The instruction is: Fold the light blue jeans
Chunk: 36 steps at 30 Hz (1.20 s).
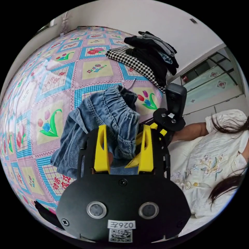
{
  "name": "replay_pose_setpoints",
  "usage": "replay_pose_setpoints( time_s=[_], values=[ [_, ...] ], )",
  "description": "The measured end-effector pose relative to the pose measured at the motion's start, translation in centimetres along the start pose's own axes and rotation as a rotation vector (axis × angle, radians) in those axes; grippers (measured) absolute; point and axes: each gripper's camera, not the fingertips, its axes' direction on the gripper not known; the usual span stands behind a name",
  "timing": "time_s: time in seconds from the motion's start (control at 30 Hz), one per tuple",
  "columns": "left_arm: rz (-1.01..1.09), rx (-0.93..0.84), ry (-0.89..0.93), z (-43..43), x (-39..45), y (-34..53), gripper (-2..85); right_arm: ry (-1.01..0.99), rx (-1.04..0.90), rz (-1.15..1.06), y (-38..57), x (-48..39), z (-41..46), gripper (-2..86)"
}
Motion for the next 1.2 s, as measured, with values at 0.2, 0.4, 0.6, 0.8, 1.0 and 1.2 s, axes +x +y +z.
replay_pose_setpoints(
  time_s=[0.2, 0.4, 0.6, 0.8, 1.0, 1.2],
  values=[
    [-0.180, 0.066, 0.164, 0.8, -7.0, 0.0, 6.9, 0.065, 0.084, 0.202, 9.4, 5.2, -5.1, 1.7],
    [-0.289, 0.167, 0.194, -1.4, -10.6, 2.2, 9.7, 0.293, 0.308, 0.572, 20.2, 13.4, -9.8, 10.5],
    [-0.183, 0.165, -0.030, -3.0, -7.6, 0.8, 11.9, 0.432, 0.188, 0.467, 18.6, 16.9, 0.0, 16.1],
    [-0.137, 0.144, -0.117, -6.9, -7.5, 0.0, 5.1, 0.516, 0.054, 0.367, 18.5, 18.6, 10.8, 6.2],
    [-0.226, 0.427, -0.033, -20.4, -7.0, 8.4, 3.7, 0.407, 0.151, 0.376, 24.3, 16.0, 12.1, 1.4],
    [-0.226, 0.809, -0.109, -43.0, 1.1, 25.2, 1.4, 0.615, 0.260, -0.149, 23.3, -5.3, 14.2, 0.8]
  ],
)
